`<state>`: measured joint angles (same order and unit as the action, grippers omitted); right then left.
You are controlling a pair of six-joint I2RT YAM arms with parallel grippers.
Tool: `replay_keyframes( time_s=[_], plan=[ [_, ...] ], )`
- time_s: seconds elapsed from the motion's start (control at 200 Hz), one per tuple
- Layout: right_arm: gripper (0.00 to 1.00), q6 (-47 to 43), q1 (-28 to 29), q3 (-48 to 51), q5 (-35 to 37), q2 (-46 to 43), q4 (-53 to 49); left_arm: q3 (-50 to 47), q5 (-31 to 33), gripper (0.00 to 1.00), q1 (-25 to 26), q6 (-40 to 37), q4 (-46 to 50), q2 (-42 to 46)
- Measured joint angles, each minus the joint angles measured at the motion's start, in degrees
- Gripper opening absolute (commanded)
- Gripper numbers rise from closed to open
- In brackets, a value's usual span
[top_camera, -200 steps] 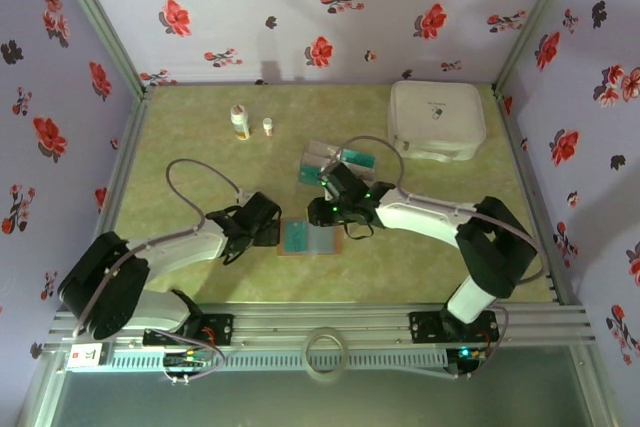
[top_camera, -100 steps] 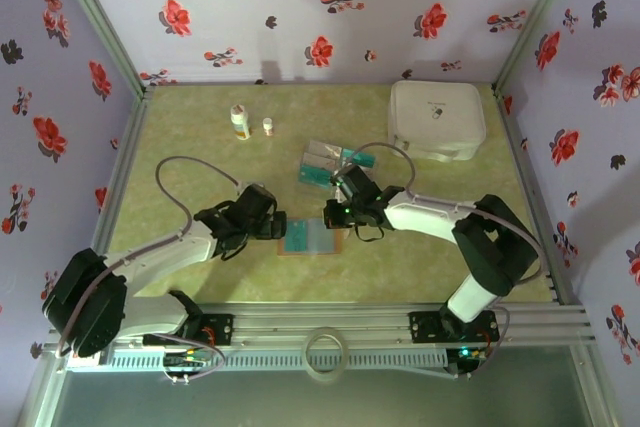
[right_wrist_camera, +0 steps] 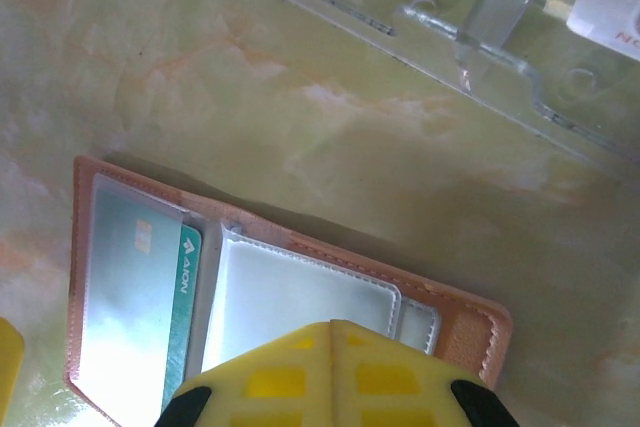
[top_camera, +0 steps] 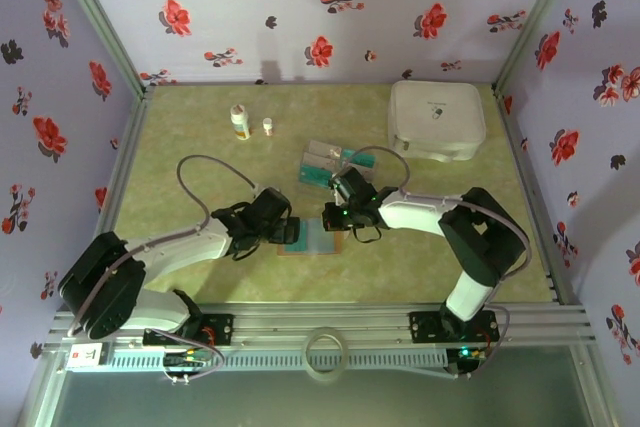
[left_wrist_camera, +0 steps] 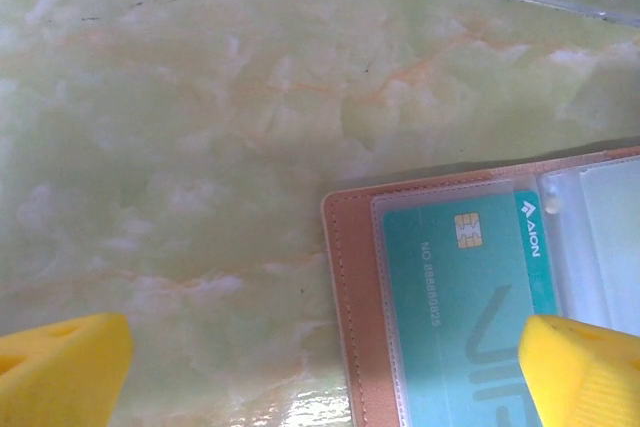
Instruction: Put the credit cards into the card holder
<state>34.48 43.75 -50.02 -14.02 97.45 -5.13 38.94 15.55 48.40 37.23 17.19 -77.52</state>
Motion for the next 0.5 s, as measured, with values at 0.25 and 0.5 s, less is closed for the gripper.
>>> replay_keyframes(
  time_s=[0.25,0.5],
  plan=[
    [0.0,0.76,0.04,0.0,-1.57,1.66,1.97,0.0,-0.17,1.0,0.59,0.0,-1.44,-0.7],
    [0.0,1.92,1.14,-0.85,-2.47,3.34,3.04,0.0,-0.17,1.0,0.85,-0.02,-2.62,-1.09]
  ],
)
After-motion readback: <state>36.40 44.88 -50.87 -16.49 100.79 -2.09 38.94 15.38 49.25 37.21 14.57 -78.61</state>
